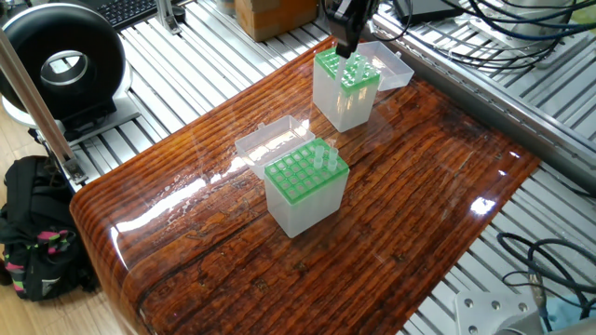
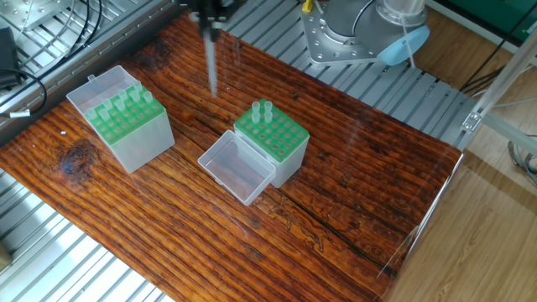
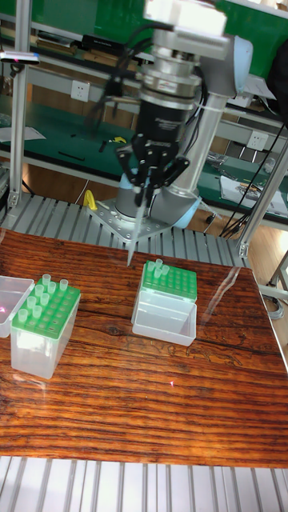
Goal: Transfer all large pipette tips from one holder to another
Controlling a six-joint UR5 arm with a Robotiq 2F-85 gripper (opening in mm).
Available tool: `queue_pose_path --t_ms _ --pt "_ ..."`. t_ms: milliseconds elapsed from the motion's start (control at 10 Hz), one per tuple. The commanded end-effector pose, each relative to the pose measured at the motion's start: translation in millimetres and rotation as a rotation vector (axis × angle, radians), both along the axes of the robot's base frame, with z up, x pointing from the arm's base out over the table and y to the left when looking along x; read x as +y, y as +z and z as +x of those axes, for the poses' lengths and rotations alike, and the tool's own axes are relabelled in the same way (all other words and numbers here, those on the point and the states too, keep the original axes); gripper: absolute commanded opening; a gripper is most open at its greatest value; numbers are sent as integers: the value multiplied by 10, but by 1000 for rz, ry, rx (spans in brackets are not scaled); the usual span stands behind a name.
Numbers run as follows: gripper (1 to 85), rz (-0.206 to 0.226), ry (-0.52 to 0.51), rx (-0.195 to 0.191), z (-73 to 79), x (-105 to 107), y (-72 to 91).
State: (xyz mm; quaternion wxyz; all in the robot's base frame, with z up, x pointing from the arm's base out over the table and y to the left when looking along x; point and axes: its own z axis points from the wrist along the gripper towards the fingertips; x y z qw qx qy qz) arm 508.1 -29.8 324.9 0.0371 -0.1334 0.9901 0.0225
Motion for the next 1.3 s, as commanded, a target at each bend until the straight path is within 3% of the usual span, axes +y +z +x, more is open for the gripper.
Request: queue_pose_path --t_ms 0,100,200,400,500,600,700,800,1000,1100,1200 --pt "27 17 29 -8 394 -274 -28" --pt "27 38 19 9 319 -198 -30" --pt "17 29 6 21 291 -226 -34" --pt "10 -77 26 -10 370 -496 -38" --pt "10 -90 9 -8 367 -532 -37" --pt "10 -66 -5 -8 367 -472 -38" --pt "10 -20 -5 -11 497 -410 -24" --pt "10 8 12 -9 749 -488 -8" --pt "10 -12 43 -28 1006 -709 -25" --pt "10 -18 44 -23 996 -755 -52" --pt "10 -4 48 -21 962 -772 -183"
